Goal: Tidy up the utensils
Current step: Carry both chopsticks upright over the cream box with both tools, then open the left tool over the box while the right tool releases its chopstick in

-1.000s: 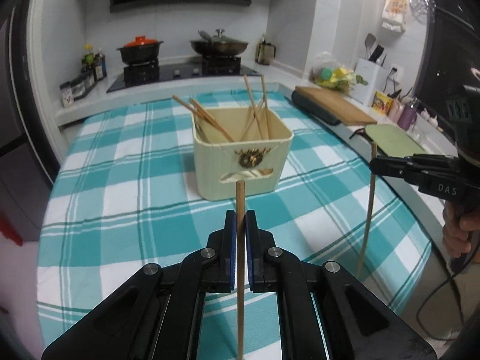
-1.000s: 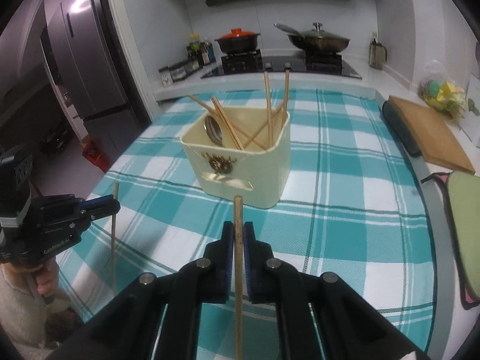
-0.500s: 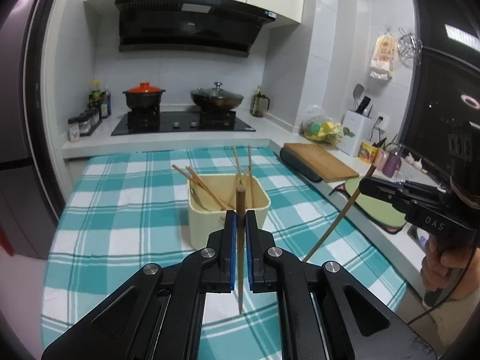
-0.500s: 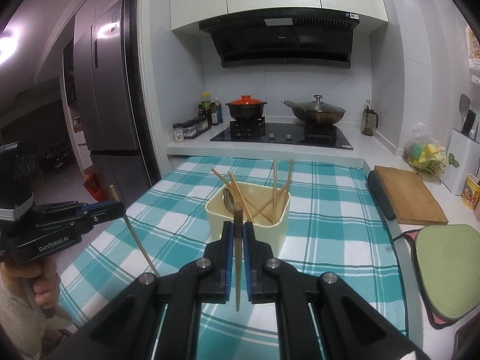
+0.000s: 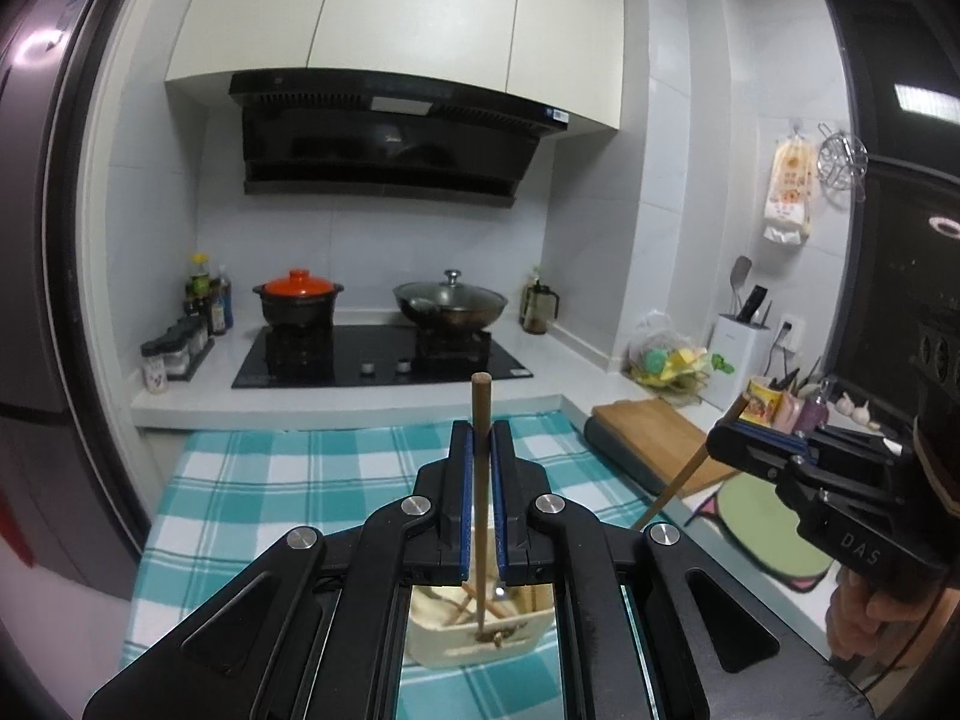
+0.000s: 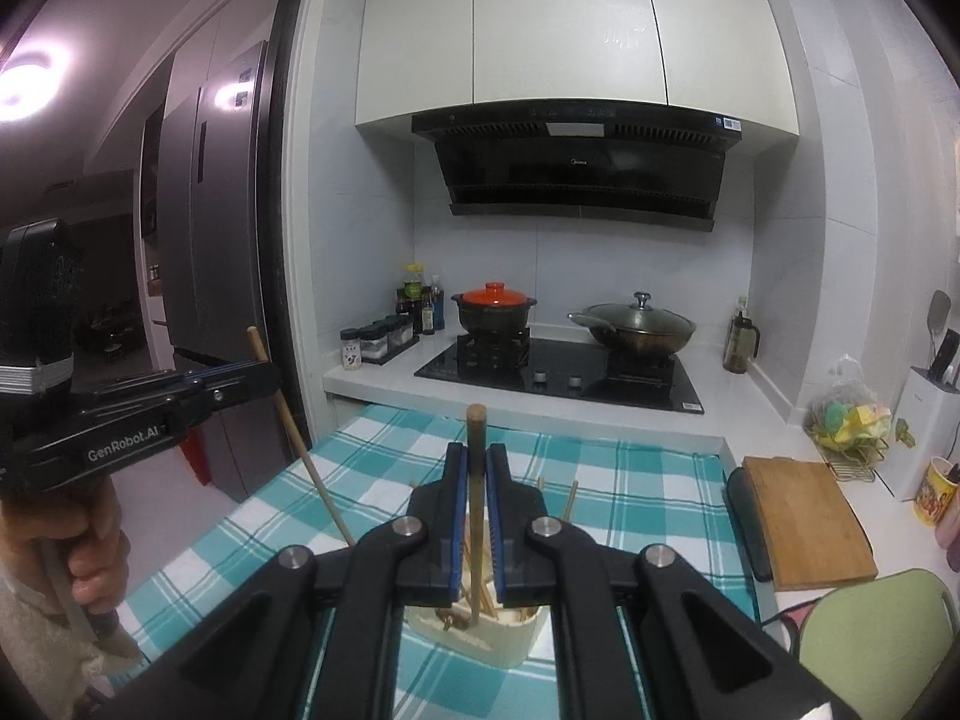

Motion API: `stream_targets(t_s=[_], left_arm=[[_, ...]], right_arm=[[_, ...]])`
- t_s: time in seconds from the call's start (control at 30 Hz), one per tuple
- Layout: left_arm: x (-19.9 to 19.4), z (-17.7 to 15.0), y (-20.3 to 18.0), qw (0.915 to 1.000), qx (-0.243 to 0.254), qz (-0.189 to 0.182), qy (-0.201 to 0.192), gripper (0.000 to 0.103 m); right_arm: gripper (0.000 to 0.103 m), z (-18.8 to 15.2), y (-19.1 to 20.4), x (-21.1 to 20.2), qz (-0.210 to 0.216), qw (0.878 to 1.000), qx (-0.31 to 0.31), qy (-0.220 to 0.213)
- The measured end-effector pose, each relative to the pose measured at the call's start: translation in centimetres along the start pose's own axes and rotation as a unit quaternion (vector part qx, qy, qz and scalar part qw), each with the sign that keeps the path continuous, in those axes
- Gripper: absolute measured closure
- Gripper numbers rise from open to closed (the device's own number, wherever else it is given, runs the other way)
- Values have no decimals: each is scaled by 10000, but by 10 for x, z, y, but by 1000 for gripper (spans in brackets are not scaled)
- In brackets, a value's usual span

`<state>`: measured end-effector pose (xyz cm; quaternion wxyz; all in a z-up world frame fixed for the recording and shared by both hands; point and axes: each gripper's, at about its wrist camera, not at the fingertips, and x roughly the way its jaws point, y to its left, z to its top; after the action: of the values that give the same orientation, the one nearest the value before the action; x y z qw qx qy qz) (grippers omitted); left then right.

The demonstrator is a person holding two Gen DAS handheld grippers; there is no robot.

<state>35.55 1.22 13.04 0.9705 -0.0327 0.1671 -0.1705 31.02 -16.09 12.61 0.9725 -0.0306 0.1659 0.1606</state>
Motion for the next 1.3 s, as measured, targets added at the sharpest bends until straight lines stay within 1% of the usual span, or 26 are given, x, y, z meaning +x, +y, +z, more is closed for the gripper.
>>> stream_targets(t_s=[0.07,0.13,0.2,0.3,0.43,0.6,0.7,0.73,0.77,0.8,0.83,0.87,0.9,0.93,1.0,1.07,1.1,1.17,1.23,1.27,1.3], left_arm=[[19,3,2,10000,-37,-2,60,99],[37,1,4,9998,-99,6,174,99],[56,-4,7,9993,-152,7,351,99],[84,-14,11,9976,-154,33,674,99],[122,-33,18,9928,-241,22,1173,99],[165,-58,27,9849,-355,60,1691,99],[187,-70,33,9802,-409,108,1935,98],[192,-74,36,9787,-450,143,1995,92],[197,-77,38,9773,-504,171,2051,74],[199,-79,41,9765,-552,223,2071,62],[199,-81,43,9768,-594,308,2032,41],[196,-83,45,9780,-610,375,1959,33],[194,-84,45,9787,-595,393,1927,32],[192,-86,46,9787,-563,384,1934,32],[187,-88,46,9789,-491,422,1939,30],[178,-91,44,9805,-355,513,1864,22],[172,-92,41,9814,-265,568,1812,20],[158,-95,34,9829,-102,677,1709,10],[144,-99,28,9834,20,819,1616,3],[136,-101,24,9837,79,901,1556,2],[129,-103,20,9832,141,994,1526,2]], right_arm=[[97,8,-3,15,3,10000,-11,-6],[97,12,-5,32,8,10000,-33,80],[97,13,-9,51,7,9997,-5,229],[97,9,-18,80,37,9983,67,577],[97,-6,-29,119,107,9931,233,1146],[97,-35,-47,170,225,9801,581,1883],[97,-52,-56,195,265,9734,809,2127],[96,-57,-57,202,325,9714,867,2187],[95,-61,-60,209,389,9693,957,2233],[95,-64,-62,216,438,9686,1047,2211],[85,-66,-64,220,457,9683,1121,2186],[67,-68,-66,221,431,9683,1178,2161],[59,-70,-68,221,385,9689,1245,2103],[55,-71,-71,219,337,9701,1311,2015],[55,-73,-74,217,280,9713,1306,1966],[55,-75,-77,212,247,9727,1301,1907],[55,-76,-79,209,204,9734,1304,1873],[55,-79,-83,203,156,9746,1318,1806],[54,-83,-85,195,61,9756,1307,1760],[53,-86,-85,189,16,9761,1302,1741],[50,-89,-84,184,-11,9765,1297,1722]])
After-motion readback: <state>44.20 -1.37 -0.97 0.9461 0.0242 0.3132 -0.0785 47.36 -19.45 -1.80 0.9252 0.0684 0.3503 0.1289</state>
